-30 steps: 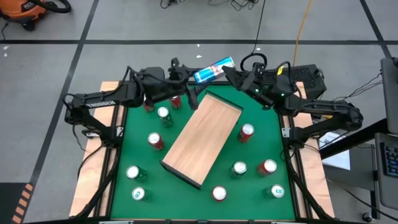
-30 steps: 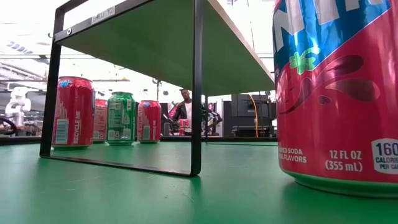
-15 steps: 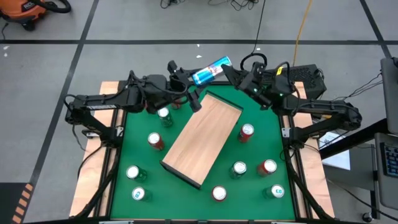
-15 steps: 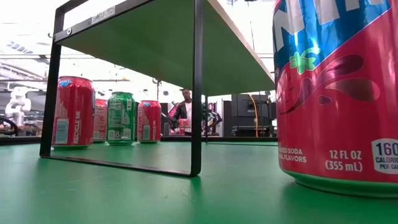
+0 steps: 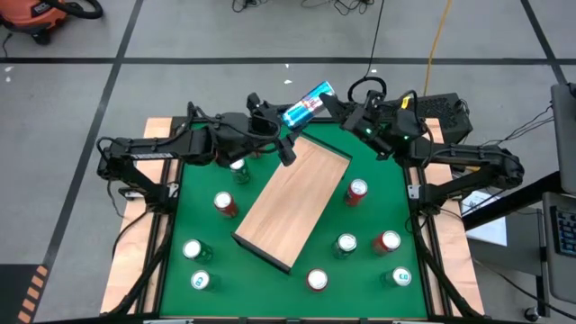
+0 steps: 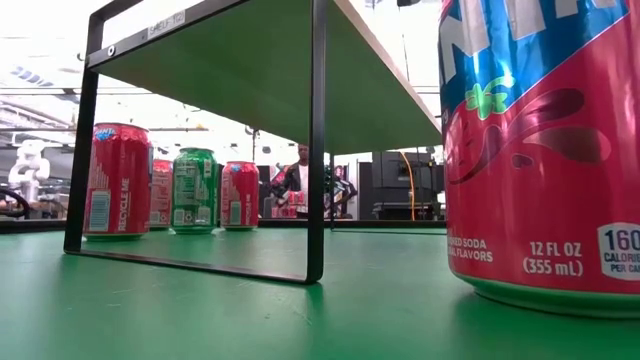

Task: Sort soda cans
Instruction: Put the blue soda can on the shelf

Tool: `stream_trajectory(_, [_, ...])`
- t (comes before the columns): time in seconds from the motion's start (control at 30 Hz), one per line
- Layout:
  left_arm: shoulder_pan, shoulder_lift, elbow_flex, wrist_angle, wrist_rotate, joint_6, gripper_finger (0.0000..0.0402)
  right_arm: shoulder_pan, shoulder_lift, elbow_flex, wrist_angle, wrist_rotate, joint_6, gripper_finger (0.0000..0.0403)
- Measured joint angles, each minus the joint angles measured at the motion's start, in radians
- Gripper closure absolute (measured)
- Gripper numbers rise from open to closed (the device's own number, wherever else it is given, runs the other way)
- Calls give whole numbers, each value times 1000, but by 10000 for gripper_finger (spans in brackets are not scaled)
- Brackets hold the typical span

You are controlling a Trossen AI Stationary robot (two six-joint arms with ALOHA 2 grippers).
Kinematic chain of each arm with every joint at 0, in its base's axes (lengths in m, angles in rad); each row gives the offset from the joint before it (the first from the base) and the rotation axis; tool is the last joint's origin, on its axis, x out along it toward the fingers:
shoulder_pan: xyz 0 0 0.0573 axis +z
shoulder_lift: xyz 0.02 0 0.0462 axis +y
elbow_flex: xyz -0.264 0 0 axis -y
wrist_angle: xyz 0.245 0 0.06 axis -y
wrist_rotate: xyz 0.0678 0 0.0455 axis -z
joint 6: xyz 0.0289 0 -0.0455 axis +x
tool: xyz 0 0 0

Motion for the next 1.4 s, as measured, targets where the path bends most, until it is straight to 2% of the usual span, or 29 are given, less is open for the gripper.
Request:
stream_trajectory(0.13, [0, -1, 0, -18, 79, -120, 77, -8, -2, 0, 1, -2, -18, 179])
stream_trajectory(0.23, [0, -1, 0, -50, 106, -203, 63, -16, -3, -1, -7, -18, -37, 180])
stream_trajectory(0.5, [-7, -14, -1, -90, 129, -265, 60, -30, -22, -2, -30, -74, -48, 181])
stream_trajectory(0.7, [-8, -83, -2, -119, 206, -423, 59, -35, -43, -2, -33, -110, -95, 181])
stream_trajectory(0.9, [35, -137, -1, -96, 449, -575, 59, -66, -67, 0, -5, -310, -161, 181])
stream_trajectory(1.07, [59, -137, -1, -54, 567, -620, 59, -79, -76, 0, 51, -518, -183, 181])
stream_trajectory(1.17, [71, -119, 0, -28, 632, -612, 59, -79, -75, 0, 46, -580, -199, 181])
stream_trajectory(1.4, [91, -60, -1, -21, 762, -609, 59, -79, -71, 0, 34, -637, -265, 181])
